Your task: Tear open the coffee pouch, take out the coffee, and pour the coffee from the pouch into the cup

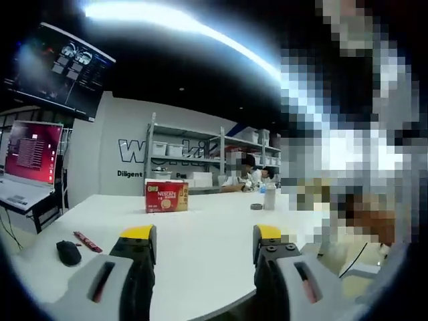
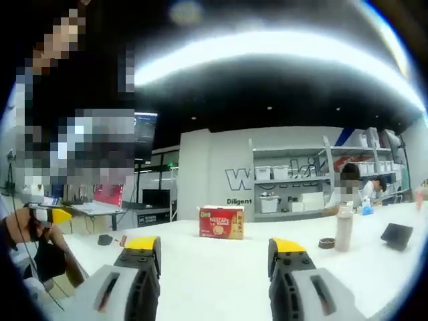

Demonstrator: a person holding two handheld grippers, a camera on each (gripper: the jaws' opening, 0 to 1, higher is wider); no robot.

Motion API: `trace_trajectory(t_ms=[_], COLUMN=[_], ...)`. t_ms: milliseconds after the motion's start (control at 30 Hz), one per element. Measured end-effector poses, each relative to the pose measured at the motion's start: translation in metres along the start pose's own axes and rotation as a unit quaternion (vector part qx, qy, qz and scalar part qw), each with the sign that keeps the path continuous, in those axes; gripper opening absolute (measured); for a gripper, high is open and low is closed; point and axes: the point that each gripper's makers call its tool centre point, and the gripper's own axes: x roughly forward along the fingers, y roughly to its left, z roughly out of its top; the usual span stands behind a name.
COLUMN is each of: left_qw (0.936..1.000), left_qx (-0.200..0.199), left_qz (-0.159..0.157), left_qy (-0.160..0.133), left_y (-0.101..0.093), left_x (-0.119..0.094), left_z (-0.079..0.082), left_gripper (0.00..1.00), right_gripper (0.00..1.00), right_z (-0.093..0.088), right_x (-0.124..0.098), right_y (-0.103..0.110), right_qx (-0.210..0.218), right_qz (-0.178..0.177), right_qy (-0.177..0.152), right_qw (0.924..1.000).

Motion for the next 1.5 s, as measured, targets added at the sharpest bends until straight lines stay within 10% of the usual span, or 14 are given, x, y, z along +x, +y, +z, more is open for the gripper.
trace_trajectory(t_ms=[1500], left_qw=[0.9998], left_qx=[-0.004], left_qz=[-0.018], left_qy=[-0.012], left_y=[-0.010], left_x=[0.005], left_z=[0.004], left_gripper=[0.59], right_gripper=[0.60], right_z=[0.018], right_x=[0.004], right_y=[0.002], right_qx=[-0.008], right_qz=[0.004], right_qy=[-0.033], right_qw=[0.9994])
